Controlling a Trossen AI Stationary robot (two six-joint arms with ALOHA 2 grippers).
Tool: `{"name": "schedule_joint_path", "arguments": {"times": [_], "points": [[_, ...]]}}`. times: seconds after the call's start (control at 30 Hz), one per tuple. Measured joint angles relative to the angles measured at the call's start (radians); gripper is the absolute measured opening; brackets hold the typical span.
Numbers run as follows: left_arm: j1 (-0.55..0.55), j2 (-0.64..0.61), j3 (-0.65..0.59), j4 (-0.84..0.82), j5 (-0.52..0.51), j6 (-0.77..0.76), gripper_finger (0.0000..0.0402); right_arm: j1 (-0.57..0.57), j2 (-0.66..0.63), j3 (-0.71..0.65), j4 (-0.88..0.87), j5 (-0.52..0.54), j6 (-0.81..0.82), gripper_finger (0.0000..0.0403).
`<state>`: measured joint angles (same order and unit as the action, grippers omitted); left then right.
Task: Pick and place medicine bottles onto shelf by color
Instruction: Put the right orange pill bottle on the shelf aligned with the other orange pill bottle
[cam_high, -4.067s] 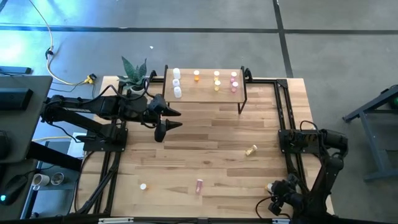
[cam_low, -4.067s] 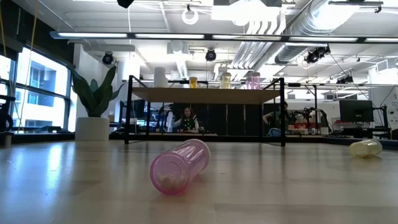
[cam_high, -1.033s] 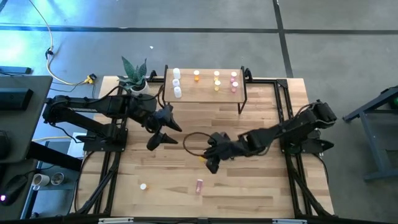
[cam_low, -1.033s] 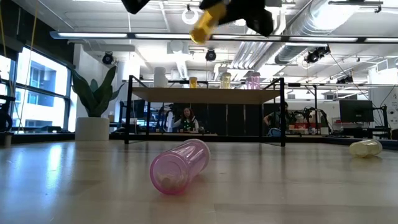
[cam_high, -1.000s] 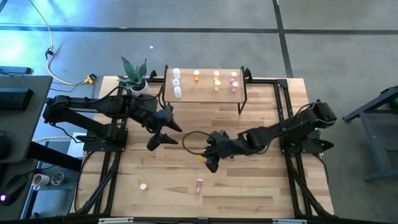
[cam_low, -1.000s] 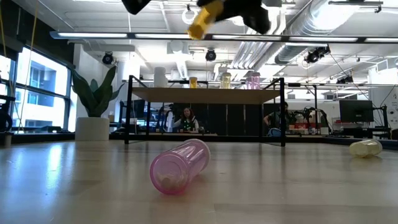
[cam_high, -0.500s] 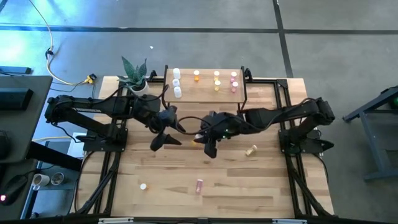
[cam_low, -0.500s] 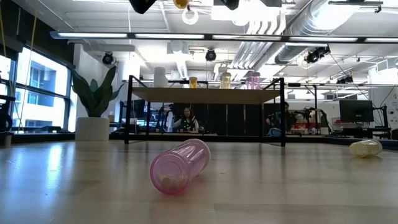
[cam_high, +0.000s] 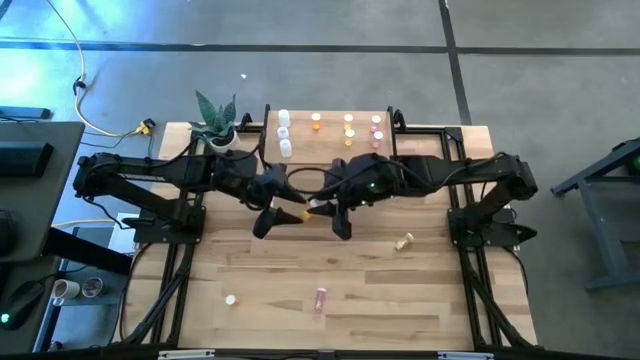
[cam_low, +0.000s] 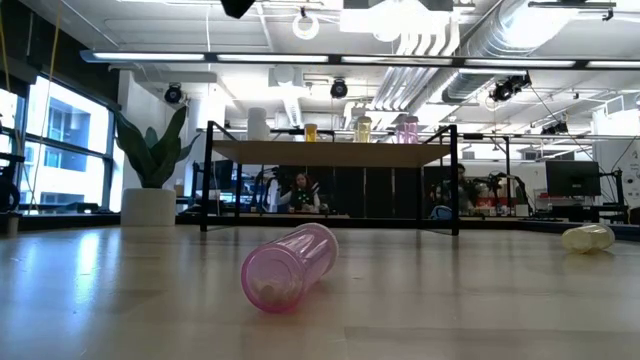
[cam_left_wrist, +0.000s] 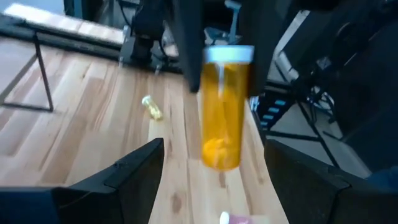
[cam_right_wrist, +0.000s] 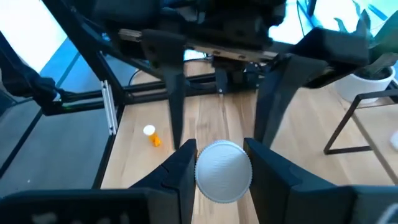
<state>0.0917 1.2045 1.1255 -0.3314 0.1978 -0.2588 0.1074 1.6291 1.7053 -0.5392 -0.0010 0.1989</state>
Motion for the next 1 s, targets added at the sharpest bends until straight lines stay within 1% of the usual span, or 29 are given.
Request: {"name": "schedule_joint_path", "arguments": {"times": [0.17,0.3,0.4,0.77,1.0], "points": [[0.0,0.007,0.0,0.061,-0.004,0.0,0.0268,-0.006,0.0,0.017,0.001,0.0,0.002,0.0108],[0.006,0.013,0.0,0.087,-0.009,-0.031,0.0268,-0.005,0.0,0.017,-0.003,0.0,0.006,0.0108],[0.008,0.026,0.0,0.098,-0.016,-0.052,0.0258,-0.005,0.0,0.017,-0.003,0.0,0.01,0.0108],[0.008,0.048,0.0,0.098,-0.017,-0.053,0.0165,-0.005,0.0,0.017,-0.006,0.001,0.012,0.0108],[0.007,0.048,0.0,0.099,-0.015,-0.026,0.012,-0.006,0.0,0.016,-0.005,0.005,0.012,0.0108]]}}
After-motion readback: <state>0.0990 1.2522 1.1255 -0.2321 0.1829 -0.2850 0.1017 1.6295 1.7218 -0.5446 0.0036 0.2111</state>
